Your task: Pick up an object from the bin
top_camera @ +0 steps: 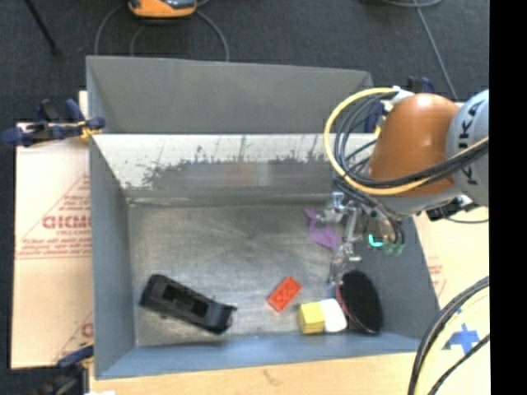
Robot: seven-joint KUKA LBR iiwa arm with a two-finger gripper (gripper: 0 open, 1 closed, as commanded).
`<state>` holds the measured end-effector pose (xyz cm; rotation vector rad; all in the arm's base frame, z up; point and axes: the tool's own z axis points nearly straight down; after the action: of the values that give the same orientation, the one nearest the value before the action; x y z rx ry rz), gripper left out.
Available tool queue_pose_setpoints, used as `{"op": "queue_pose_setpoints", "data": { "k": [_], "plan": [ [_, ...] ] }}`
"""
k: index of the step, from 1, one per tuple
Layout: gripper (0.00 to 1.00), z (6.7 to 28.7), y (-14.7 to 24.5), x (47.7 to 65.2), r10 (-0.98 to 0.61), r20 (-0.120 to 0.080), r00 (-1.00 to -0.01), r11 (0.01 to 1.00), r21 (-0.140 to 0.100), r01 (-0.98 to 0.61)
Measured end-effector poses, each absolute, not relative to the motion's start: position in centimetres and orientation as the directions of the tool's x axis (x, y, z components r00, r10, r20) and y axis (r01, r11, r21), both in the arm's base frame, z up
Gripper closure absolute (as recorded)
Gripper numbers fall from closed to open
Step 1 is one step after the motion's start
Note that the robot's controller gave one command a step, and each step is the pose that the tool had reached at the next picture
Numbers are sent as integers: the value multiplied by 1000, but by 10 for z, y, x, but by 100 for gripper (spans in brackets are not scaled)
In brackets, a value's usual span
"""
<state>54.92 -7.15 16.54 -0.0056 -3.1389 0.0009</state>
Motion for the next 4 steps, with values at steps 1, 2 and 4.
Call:
{"op": "queue_pose_setpoints", "data": {
  "k": [1, 2, 4],
  "plan": [
    [0, 169, -71, 551, 1, -4, -1000, 1000, -1, 1],
    [0, 115, -37, 531, -136, -5, -991, 991, -2, -136],
    [0, 102, -6, 514, -318, -5, -948, 948, -1, -318]
  ]
}}
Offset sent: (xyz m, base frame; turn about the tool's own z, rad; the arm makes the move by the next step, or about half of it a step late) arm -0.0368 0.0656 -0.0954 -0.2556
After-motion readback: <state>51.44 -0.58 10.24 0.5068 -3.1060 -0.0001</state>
